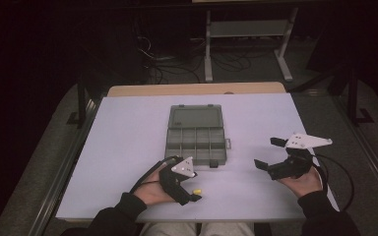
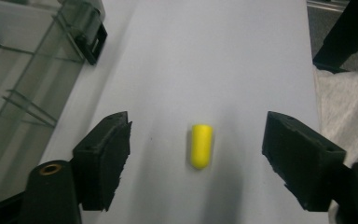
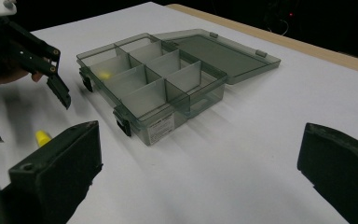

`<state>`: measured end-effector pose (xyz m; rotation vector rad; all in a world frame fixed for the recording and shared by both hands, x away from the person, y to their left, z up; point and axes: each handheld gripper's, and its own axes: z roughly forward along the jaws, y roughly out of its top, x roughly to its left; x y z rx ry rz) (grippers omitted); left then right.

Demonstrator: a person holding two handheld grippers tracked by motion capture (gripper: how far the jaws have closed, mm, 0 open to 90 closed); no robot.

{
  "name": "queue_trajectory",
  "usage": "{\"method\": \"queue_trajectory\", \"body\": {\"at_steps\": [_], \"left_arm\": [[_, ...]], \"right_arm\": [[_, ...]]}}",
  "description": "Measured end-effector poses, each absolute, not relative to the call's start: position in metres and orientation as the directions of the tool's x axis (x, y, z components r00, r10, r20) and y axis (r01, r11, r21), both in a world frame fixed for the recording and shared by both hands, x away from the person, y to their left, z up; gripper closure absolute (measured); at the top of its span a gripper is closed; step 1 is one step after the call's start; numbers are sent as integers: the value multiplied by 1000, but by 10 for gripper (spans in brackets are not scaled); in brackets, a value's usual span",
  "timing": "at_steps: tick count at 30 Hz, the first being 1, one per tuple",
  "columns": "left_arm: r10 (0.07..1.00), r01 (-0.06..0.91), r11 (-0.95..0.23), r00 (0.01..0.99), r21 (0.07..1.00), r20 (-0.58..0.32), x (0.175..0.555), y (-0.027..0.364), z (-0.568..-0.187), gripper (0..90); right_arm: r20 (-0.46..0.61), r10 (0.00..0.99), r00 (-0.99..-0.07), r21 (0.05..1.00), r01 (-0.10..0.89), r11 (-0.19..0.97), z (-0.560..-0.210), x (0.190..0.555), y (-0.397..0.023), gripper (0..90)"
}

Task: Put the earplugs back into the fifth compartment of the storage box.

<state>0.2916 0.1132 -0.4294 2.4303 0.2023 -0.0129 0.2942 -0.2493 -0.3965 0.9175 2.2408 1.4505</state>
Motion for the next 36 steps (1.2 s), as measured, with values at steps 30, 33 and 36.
{"method": "queue_trajectory", "body": {"at_steps": [30,33,36], "left_arm": [[75,106,-776,994,622,-76,298,111,-438,800],[81,108,-775,994,623,-72,298,112,-436,805],[77,102,-774,995,625,-67,298,112,-435,809]], "right_arm": [[69,658,-750,901,330,282,-394,293,-250,0],[69,658,-749,900,331,282,-395,293,-250,0],[69,659,-749,900,332,283,-395,293,-250,0]]}}
